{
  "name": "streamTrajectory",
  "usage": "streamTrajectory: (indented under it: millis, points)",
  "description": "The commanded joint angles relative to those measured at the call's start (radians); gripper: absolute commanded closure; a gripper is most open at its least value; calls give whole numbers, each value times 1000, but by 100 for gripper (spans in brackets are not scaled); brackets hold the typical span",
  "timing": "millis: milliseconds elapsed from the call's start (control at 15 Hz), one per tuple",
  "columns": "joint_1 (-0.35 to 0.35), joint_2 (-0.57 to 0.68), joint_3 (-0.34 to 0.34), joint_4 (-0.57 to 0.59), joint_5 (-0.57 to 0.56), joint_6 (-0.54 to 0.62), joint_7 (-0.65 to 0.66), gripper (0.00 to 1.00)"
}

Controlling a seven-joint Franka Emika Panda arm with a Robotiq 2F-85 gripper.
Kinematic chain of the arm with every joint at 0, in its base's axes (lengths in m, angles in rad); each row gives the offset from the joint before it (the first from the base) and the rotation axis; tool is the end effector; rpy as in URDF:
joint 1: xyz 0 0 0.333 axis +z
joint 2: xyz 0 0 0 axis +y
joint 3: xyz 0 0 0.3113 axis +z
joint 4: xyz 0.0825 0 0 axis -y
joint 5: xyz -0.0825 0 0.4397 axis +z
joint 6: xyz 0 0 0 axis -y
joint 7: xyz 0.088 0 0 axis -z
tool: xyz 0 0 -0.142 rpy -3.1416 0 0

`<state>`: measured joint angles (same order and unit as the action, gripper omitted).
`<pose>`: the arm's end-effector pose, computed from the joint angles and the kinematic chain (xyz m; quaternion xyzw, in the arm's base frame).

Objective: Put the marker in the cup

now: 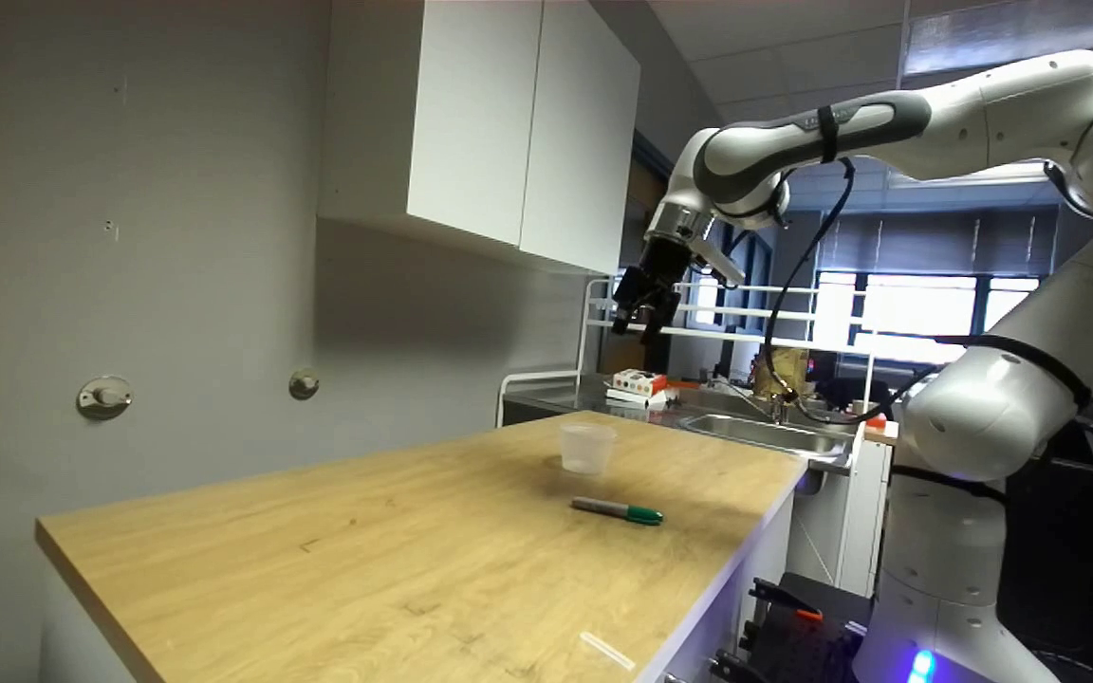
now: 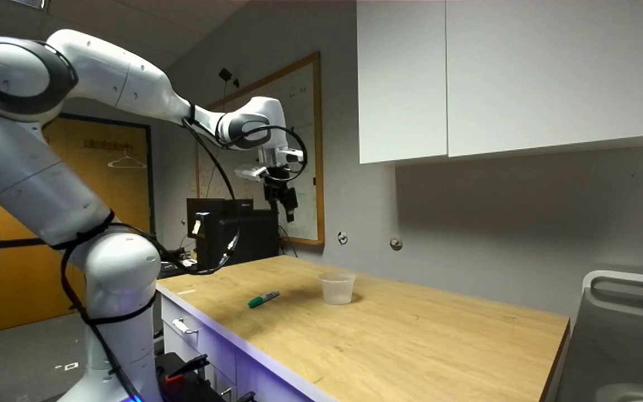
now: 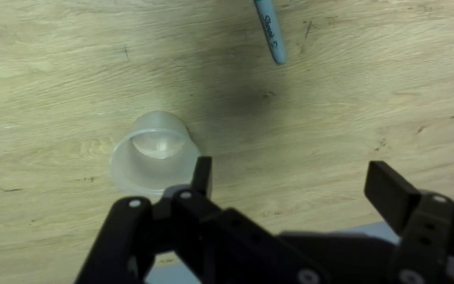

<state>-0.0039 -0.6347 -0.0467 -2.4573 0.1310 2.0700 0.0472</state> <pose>0.4485 -0.0121 0.4875 -0.9872 0.0696 -0.1223 0.0749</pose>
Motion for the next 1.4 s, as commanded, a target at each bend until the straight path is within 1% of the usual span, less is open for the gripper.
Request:
streamTrajectory:
  millis: [0, 200, 333, 467, 733, 1333]
  points:
    - [-7, 184, 55, 43, -23, 71, 43, 0]
    - [6, 330, 102, 71, -55, 85, 69, 0]
    - [15, 406, 129, 86, -90, 57, 90, 0]
    - [28, 466, 141, 105, -117, 21, 87, 0]
    - [53, 565, 142, 132, -134, -48, 64, 0]
    - [79, 733, 140, 215, -109, -166, -17, 0]
